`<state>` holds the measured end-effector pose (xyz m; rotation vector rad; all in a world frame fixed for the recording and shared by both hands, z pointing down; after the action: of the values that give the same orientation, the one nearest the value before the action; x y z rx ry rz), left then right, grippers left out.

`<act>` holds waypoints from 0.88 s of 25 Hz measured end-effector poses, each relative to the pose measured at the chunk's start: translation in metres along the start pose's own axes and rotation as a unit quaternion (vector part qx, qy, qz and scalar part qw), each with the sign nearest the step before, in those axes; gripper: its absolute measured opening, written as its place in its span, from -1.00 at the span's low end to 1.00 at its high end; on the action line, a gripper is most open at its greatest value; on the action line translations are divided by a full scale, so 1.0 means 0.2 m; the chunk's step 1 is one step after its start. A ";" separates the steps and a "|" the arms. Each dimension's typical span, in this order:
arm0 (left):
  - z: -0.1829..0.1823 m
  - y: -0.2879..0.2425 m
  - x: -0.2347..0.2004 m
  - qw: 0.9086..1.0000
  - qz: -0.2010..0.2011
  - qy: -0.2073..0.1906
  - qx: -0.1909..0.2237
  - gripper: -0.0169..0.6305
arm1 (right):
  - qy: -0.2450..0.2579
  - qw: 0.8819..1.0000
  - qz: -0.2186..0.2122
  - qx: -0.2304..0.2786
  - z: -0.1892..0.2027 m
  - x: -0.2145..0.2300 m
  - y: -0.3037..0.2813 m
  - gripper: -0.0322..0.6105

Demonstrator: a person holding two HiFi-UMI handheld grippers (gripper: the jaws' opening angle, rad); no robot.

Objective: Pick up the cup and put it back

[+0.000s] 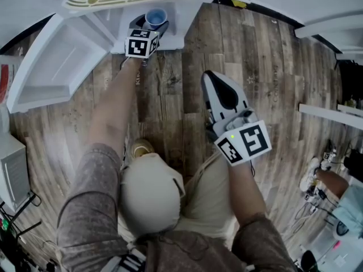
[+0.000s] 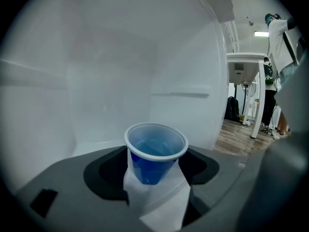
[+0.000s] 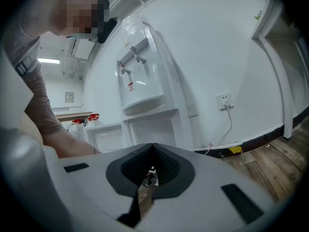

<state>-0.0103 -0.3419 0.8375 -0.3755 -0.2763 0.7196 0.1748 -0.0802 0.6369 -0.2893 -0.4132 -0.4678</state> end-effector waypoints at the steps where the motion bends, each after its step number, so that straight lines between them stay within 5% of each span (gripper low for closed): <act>1: 0.00 0.00 0.00 1.000 0.000 0.002 0.001 0.03 | -0.004 1.000 0.001 -0.001 0.00 0.01 0.00 -0.89; 22: -0.17 0.37 0.01 0.998 0.008 0.032 0.052 -0.01 | 0.010 0.999 0.008 -0.031 0.11 0.06 -0.08 -0.89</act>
<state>-0.0388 -0.2976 0.7759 -0.3024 -0.1745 0.7335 0.1700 -0.0905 0.6636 -0.3467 -0.3777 -0.4682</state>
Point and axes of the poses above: the fingertips, and each gripper's own axes: y backward along the fingers, x to its right, z out of its underside, the point moved 10 cm from there along y, backward along the fingers, and after that the axes turned 15 degrees about -y, right-handed, at the moved point
